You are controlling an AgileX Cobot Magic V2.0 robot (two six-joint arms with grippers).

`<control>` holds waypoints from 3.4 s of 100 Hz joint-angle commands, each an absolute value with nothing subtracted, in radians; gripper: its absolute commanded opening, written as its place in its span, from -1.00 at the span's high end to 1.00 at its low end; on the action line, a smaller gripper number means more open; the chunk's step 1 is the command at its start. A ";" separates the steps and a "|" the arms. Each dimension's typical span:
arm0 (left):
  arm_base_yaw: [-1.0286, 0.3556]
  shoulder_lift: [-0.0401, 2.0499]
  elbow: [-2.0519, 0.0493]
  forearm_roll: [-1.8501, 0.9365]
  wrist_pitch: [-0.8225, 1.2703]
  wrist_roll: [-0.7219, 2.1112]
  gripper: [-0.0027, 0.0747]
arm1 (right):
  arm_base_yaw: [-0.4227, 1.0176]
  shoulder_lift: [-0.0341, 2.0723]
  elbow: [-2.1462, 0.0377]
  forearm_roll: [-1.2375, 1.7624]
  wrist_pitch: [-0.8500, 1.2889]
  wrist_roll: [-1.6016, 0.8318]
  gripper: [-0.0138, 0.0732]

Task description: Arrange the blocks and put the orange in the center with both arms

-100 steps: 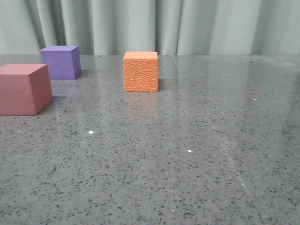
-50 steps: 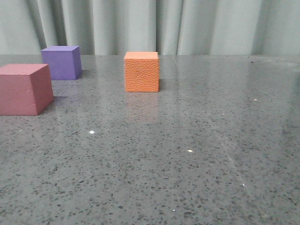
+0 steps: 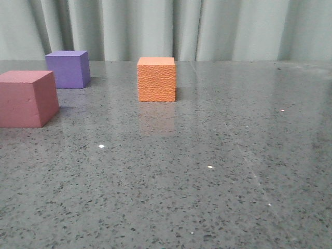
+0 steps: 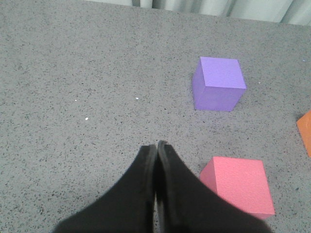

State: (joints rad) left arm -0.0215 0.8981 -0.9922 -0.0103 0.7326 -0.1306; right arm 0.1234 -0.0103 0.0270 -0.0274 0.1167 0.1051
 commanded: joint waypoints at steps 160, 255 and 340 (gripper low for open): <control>-0.718 1.786 -1.746 0.483 0.648 -0.726 -0.72 | 0.120 -0.031 0.014 -0.030 0.032 0.096 0.84; -0.721 1.868 -1.755 0.479 0.752 -0.866 -0.72 | 0.120 -0.031 0.014 -0.030 0.032 0.096 0.84; -0.721 1.925 -1.757 0.426 0.778 -0.866 0.30 | 0.120 -0.031 0.014 -0.030 0.032 0.096 0.84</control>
State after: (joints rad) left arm -0.7145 1.9721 -1.7211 0.4139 0.8079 -0.8575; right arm 0.1234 -0.0103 0.0270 -0.0274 0.1151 0.1051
